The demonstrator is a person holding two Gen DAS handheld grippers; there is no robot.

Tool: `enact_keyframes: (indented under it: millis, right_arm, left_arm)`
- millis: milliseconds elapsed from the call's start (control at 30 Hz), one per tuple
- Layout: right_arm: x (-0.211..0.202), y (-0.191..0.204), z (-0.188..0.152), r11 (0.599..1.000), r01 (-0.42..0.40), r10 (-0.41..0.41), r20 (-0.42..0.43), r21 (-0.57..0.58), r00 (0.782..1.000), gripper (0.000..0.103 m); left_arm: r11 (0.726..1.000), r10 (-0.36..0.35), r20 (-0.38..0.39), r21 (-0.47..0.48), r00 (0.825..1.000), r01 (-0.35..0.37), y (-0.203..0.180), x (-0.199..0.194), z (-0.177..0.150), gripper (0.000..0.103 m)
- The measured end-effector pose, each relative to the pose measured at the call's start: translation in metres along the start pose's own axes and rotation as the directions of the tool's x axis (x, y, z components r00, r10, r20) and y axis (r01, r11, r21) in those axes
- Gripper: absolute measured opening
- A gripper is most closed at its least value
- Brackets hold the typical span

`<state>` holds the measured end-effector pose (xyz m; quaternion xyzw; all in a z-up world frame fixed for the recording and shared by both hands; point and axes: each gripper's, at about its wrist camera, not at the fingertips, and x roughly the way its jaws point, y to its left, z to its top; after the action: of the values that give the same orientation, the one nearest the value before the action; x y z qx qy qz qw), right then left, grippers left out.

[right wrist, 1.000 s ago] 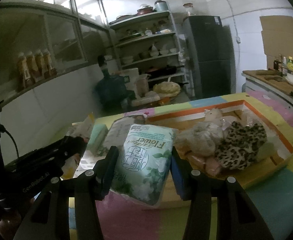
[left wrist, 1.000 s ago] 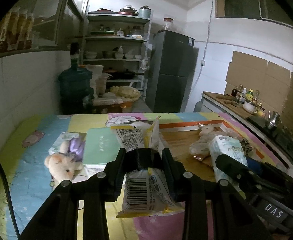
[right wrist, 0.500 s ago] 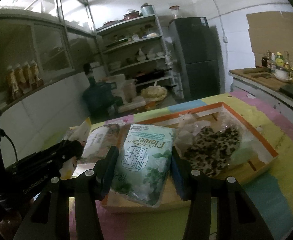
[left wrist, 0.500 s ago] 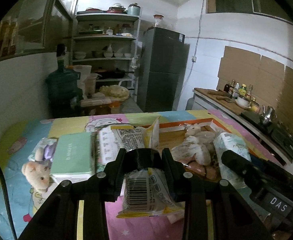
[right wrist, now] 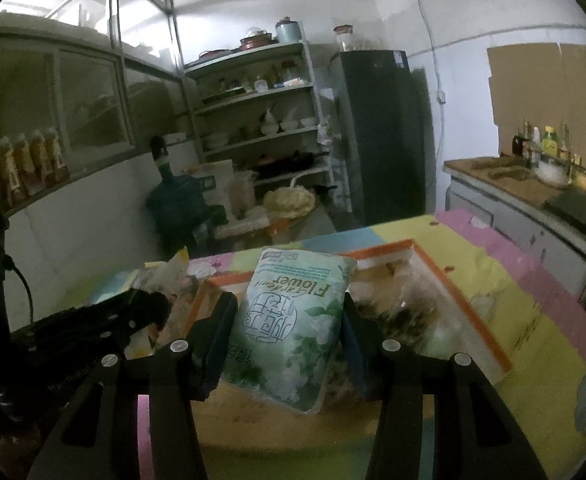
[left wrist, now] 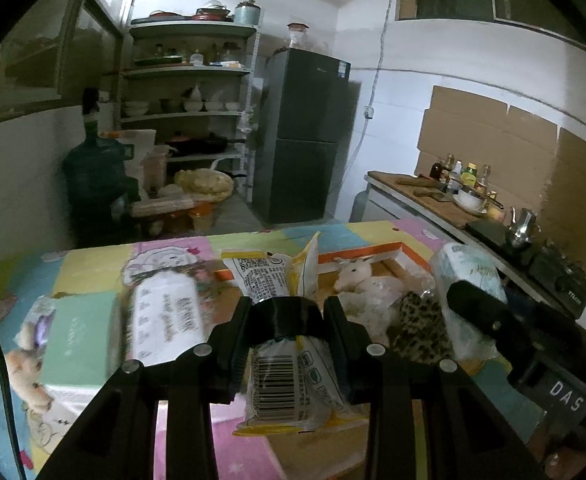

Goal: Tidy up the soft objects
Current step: 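Carry the snack bag and Flower tissue pack over the cardboard box with both tools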

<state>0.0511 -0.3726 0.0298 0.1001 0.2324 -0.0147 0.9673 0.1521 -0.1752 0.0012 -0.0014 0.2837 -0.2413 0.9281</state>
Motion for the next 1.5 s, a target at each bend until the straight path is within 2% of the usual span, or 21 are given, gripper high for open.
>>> enact_keyframes:
  millis: [233,600,1033,1500]
  right_arm:
    - [0.012,-0.015,0.028,0.998,0.011,-0.011,0.002,-0.055,1.000,0.052]
    - [0.051,-0.036,0.053,0.996,0.009,-0.015,-0.062,-0.094,0.998,0.052]
    - [0.095,-0.060,0.052,0.991,-0.017,-0.007,-0.181,-0.130,0.983,0.052]
    - [0.119,-0.070,0.040,0.991,-0.055,0.019,-0.270,-0.125,0.963,0.052]
  left_arm:
    - [0.999,-0.035,-0.022,-0.019,0.999,0.035,-0.007,0.026,0.015,0.036]
    - [1.000,-0.009,-0.051,0.009,0.999,0.009,-0.020,0.062,0.034,0.036]
    - [1.000,0.005,-0.185,0.024,0.983,-0.001,-0.027,0.110,0.032,0.036]
    - [0.999,0.008,-0.263,0.043,0.965,0.003,-0.033,0.133,0.024,0.036]
